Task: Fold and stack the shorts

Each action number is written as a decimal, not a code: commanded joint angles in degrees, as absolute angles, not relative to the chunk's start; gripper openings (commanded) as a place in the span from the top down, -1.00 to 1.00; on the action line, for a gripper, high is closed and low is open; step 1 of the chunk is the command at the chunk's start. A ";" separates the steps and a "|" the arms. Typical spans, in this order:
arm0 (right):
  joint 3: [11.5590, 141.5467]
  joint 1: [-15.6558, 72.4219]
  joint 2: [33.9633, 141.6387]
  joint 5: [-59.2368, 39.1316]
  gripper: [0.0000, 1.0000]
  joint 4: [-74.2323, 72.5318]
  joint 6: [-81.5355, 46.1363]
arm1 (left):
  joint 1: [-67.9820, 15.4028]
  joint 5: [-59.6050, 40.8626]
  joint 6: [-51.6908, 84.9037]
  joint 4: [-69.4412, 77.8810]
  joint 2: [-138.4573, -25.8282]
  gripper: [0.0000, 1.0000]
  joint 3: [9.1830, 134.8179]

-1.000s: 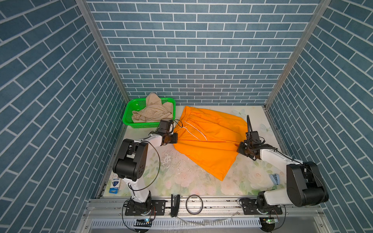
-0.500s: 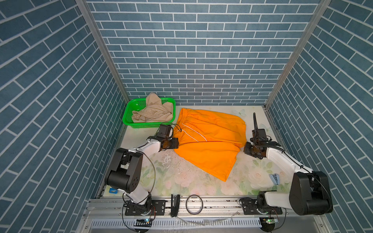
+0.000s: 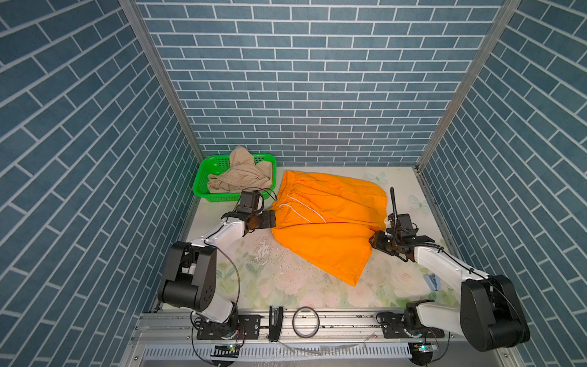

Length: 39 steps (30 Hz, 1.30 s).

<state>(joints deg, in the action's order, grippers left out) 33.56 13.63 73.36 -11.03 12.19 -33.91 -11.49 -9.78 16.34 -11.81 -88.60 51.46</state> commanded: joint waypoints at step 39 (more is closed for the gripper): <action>49.04 14.52 80.40 1.54 0.14 41.07 -27.50 | -14.15 -9.38 22.26 -13.60 -87.00 -0.57 44.65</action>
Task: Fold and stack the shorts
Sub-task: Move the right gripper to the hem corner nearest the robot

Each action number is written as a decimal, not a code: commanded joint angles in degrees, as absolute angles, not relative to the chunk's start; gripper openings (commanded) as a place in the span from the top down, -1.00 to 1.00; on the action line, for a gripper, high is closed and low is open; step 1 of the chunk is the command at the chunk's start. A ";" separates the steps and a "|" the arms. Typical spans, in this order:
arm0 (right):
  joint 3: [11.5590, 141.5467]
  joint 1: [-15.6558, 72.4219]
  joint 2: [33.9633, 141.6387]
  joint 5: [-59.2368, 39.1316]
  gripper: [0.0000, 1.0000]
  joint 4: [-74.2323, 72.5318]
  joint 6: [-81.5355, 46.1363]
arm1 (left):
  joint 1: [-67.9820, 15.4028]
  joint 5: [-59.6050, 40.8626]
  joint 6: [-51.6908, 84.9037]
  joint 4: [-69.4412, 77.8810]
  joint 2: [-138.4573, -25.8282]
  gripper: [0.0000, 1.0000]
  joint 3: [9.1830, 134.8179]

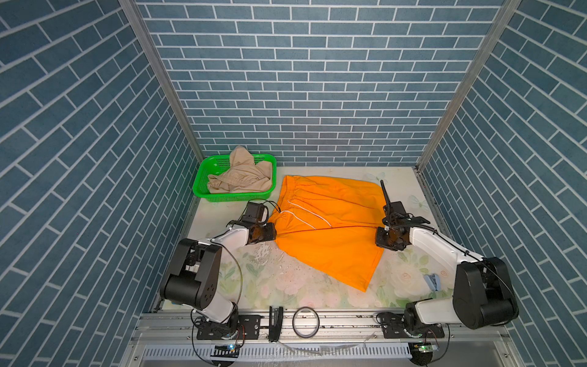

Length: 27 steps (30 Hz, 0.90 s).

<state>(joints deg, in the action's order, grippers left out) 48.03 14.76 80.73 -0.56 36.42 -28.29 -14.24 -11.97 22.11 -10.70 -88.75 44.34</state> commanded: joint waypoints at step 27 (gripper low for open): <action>32.90 40.34 55.72 -7.32 -0.14 48.56 -54.76 | -6.42 -17.68 17.99 -10.51 -95.40 -0.63 52.47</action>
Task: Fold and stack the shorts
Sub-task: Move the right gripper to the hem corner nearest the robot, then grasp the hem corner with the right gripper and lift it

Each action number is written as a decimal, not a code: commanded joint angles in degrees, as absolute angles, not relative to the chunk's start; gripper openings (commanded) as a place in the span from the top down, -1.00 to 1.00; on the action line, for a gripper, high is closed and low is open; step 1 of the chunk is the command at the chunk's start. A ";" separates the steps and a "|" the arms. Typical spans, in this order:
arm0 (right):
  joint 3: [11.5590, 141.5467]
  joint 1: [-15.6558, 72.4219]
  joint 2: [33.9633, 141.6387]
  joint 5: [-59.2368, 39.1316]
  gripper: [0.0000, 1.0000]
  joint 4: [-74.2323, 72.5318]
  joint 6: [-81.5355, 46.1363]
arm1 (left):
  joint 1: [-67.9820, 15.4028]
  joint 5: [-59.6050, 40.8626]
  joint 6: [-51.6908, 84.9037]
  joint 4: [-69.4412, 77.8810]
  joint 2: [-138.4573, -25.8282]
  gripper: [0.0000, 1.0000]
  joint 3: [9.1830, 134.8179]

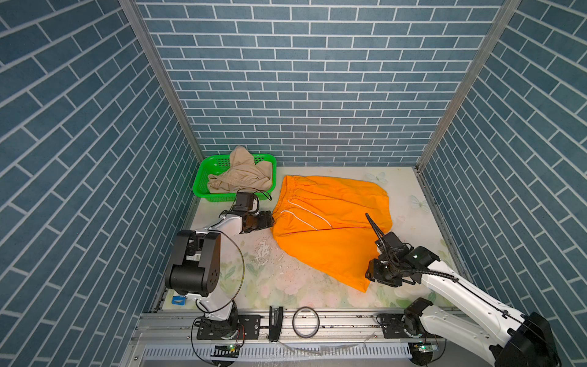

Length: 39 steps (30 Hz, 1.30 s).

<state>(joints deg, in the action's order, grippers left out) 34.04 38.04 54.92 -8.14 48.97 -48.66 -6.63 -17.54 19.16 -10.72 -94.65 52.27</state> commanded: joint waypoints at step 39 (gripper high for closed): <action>26.40 51.38 61.31 0.67 1.00 31.54 -63.40 | -6.77 -25.16 21.18 -5.60 -98.26 0.13 50.27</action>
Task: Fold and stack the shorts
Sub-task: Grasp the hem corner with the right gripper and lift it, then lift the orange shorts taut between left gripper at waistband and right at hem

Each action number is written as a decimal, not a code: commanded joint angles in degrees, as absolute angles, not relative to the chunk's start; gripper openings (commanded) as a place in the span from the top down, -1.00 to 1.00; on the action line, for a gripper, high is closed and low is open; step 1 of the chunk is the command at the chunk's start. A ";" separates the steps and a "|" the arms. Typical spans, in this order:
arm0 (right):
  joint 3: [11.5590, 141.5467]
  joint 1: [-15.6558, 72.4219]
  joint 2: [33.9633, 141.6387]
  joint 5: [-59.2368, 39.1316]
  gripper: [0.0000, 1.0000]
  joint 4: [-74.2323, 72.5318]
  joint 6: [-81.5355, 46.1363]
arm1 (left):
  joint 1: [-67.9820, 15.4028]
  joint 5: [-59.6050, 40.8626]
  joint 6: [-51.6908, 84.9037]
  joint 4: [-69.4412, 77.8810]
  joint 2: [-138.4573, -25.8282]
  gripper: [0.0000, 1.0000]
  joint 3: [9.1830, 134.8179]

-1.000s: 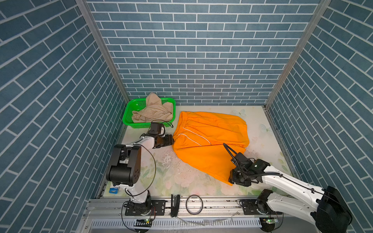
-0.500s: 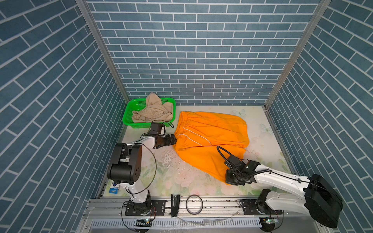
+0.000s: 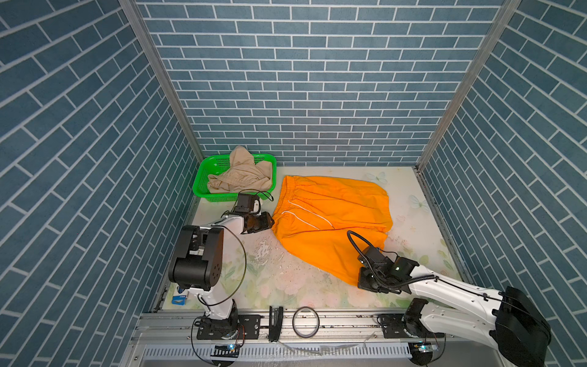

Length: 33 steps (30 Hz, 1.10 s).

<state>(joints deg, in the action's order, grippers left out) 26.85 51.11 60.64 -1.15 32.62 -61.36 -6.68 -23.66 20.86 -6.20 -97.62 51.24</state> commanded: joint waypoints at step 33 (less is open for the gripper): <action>51.76 37.75 49.43 14.34 1.00 68.39 -44.04 | -10.11 -15.19 13.39 -38.01 -75.74 1.00 59.11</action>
<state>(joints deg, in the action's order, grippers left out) 48.84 38.46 49.36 10.59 59.90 -48.53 -10.11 -17.58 14.41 -31.16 -78.37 57.28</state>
